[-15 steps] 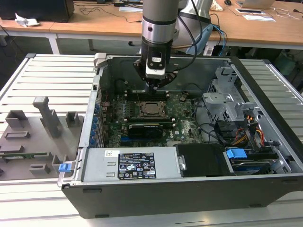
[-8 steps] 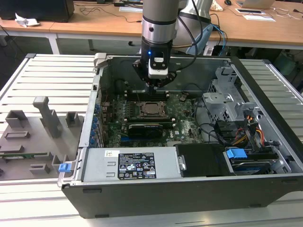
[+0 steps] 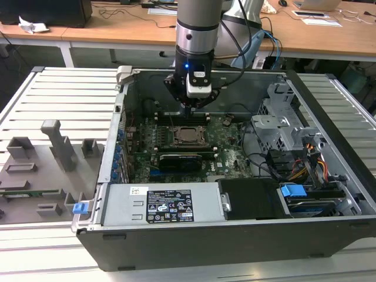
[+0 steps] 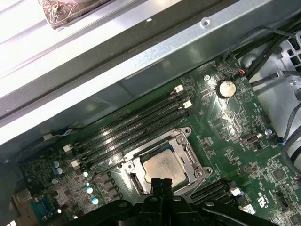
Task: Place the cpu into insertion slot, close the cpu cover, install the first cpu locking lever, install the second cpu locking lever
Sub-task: 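Install the first cpu locking lever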
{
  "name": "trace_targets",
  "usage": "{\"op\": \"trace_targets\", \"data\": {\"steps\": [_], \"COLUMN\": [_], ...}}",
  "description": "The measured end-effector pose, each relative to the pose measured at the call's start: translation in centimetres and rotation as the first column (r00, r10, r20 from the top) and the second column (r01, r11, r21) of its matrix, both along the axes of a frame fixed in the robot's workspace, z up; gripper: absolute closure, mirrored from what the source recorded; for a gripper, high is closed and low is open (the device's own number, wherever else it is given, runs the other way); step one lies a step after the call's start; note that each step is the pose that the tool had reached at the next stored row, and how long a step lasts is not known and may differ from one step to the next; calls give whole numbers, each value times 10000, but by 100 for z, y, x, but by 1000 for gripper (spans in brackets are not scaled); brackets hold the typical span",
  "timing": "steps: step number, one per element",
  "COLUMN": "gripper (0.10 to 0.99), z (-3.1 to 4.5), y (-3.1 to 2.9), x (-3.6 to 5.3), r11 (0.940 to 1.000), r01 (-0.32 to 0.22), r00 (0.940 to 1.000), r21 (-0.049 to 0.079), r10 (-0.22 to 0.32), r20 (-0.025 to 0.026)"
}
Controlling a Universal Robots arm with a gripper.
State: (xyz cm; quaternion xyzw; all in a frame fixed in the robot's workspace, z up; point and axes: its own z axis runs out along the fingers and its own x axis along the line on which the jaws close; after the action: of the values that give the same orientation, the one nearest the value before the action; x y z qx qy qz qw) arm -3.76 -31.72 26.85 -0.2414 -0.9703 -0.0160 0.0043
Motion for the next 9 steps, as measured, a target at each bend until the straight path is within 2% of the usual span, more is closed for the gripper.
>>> {"op": "trace_targets", "data": {"steps": [9], "gripper": [980], "z": [0], "y": [0], "x": [0], "r11": [9979], "r01": [-648], "r00": [9979], "r21": [-1], "r10": [648], "r20": [0]}}
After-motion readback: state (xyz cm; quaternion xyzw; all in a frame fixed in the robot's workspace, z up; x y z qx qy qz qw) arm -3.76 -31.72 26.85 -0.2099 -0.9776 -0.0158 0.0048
